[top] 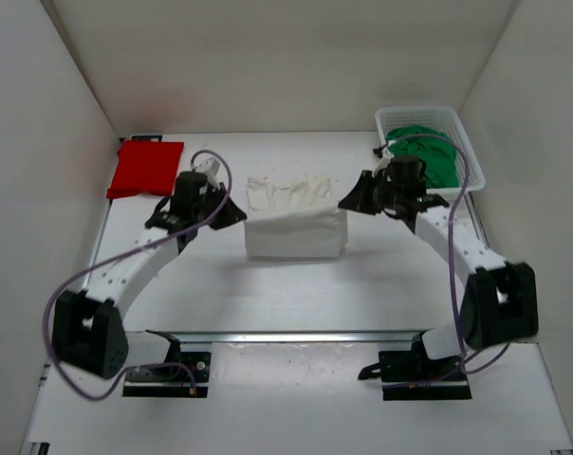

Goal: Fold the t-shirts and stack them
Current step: Fold the long partially folded tshirt into a neat square

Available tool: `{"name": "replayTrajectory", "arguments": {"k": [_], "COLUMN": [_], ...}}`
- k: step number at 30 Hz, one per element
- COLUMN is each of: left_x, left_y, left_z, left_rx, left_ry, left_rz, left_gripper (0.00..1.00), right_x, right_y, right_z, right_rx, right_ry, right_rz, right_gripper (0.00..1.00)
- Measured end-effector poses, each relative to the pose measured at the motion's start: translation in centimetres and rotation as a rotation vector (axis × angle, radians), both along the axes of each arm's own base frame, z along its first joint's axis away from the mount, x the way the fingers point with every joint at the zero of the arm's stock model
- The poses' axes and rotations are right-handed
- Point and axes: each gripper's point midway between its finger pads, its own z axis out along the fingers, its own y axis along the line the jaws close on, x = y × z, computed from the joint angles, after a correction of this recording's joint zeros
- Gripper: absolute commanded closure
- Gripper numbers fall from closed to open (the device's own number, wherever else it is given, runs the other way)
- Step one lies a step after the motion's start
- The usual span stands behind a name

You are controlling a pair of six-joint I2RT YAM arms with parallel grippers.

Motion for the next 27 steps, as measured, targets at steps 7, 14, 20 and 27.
{"name": "replayTrajectory", "arguments": {"k": [7, 14, 20, 27], "left_x": [10.7, 17.9, 21.3, 23.4], "left_y": [-1.4, 0.7, 1.5, 3.4], "left_z": [-2.1, -5.7, -7.8, -5.1], "left_rx": [0.052, 0.087, 0.066, -0.011], "left_ry": [0.014, 0.024, 0.012, -0.057], "left_rz": [0.085, 0.2, 0.253, 0.329], "left_gripper": [1.0, 1.0, 0.67, 0.58], "right_x": [10.1, 17.5, 21.2, 21.7], "right_y": [-0.7, 0.4, 1.2, 1.0], "right_z": [-4.4, -7.5, -8.1, -7.4], "right_rx": [0.023, 0.054, 0.071, 0.037], "right_ry": [0.082, 0.105, 0.083, 0.052], "right_rz": [-0.032, -0.007, -0.003, -0.022], "right_gripper": [1.0, 1.0, 0.81, 0.55]}}
